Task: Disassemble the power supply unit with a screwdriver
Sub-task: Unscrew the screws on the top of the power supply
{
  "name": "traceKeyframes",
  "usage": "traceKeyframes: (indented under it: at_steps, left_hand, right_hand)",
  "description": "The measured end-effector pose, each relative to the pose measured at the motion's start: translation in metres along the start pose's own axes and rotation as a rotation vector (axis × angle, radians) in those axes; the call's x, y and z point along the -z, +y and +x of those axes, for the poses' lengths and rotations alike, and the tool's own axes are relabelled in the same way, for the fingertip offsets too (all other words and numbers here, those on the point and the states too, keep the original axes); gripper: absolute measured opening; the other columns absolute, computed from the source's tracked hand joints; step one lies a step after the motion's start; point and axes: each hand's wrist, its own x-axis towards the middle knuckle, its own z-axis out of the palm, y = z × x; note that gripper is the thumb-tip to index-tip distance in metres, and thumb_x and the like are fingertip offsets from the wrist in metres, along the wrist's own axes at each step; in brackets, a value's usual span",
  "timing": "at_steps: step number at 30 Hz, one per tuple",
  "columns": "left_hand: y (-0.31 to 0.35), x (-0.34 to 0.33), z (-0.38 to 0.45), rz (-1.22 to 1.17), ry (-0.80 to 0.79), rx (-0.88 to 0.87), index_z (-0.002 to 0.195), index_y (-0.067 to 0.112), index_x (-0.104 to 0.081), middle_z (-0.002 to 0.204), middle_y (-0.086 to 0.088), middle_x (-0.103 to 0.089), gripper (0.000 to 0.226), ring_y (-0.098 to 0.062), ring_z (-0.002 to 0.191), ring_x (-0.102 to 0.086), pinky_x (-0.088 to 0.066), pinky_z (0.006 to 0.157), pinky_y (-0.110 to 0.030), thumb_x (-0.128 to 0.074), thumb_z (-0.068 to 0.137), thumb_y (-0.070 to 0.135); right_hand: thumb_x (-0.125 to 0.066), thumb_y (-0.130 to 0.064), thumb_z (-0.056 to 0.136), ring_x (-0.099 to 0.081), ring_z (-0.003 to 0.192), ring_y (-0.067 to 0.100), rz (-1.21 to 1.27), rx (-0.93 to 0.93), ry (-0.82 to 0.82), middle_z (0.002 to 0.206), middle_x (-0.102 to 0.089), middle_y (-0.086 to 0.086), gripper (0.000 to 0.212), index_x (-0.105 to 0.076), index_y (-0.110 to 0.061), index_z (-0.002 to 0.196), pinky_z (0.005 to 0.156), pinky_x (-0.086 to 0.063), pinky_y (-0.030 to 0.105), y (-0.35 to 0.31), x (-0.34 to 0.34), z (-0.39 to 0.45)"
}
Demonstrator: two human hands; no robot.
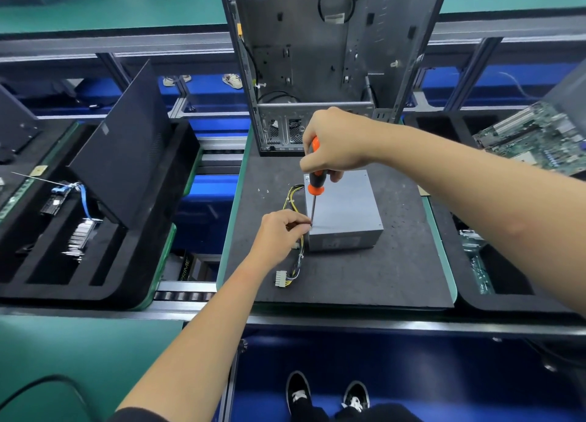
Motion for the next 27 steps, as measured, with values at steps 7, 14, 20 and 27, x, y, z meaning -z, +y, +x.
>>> traceKeyframes:
  at_steps: [7, 14, 20, 27]
  left_hand:
    - [0.002, -0.002, 0.002, 0.025, 0.000, -0.045, 0.091, 0.008, -0.074, 0.086, 0.003, -0.068, 0.009, -0.008, 0.073, -0.062, -0.049, 0.072, -0.014, -0.070, 0.083, 0.007]
    - [0.005, 0.000, 0.003, 0.163, -0.033, -0.128, 0.092, 0.009, -0.075, 0.086, 0.003, -0.066, 0.010, -0.009, 0.081, -0.060, -0.044, 0.075, -0.012, -0.068, 0.086, 0.011]
    - [0.002, 0.001, 0.006, 0.177, -0.046, -0.145, 0.090, 0.012, -0.075, 0.082, 0.012, -0.064, 0.008, -0.001, 0.078, -0.058, -0.041, 0.073, -0.005, -0.068, 0.085, 0.010]
    - [-0.003, 0.003, 0.003, 0.014, -0.066, -0.052, 0.085, 0.018, -0.075, 0.081, 0.015, -0.068, 0.016, -0.004, 0.073, -0.064, -0.053, 0.066, -0.019, -0.066, 0.085, 0.005]
  right_hand:
    - [-0.059, -0.023, 0.078, -0.068, 0.048, 0.010, -0.019, 0.018, -0.005, 0.062, -0.072, 0.004, 0.020, -0.063, -0.005, 0.071, 0.050, -0.044, 0.022, -0.002, -0.001, -0.002]
    - [-0.061, -0.023, 0.080, -0.069, 0.049, 0.011, -0.022, 0.016, -0.024, 0.068, -0.073, 0.004, 0.018, -0.064, -0.005, 0.075, 0.059, -0.054, 0.028, -0.003, 0.000, -0.004]
    - [-0.058, -0.026, 0.085, -0.071, 0.054, 0.013, -0.095, -0.070, -0.150, 0.063, -0.073, 0.003, 0.021, -0.060, -0.007, 0.077, 0.062, -0.051, 0.026, -0.015, 0.005, -0.004]
    - [-0.053, -0.018, 0.081, -0.058, 0.048, 0.027, -0.064, -0.201, 0.059, 0.060, -0.069, 0.016, 0.021, -0.043, -0.011, 0.063, 0.048, -0.037, 0.025, -0.019, -0.009, 0.002]
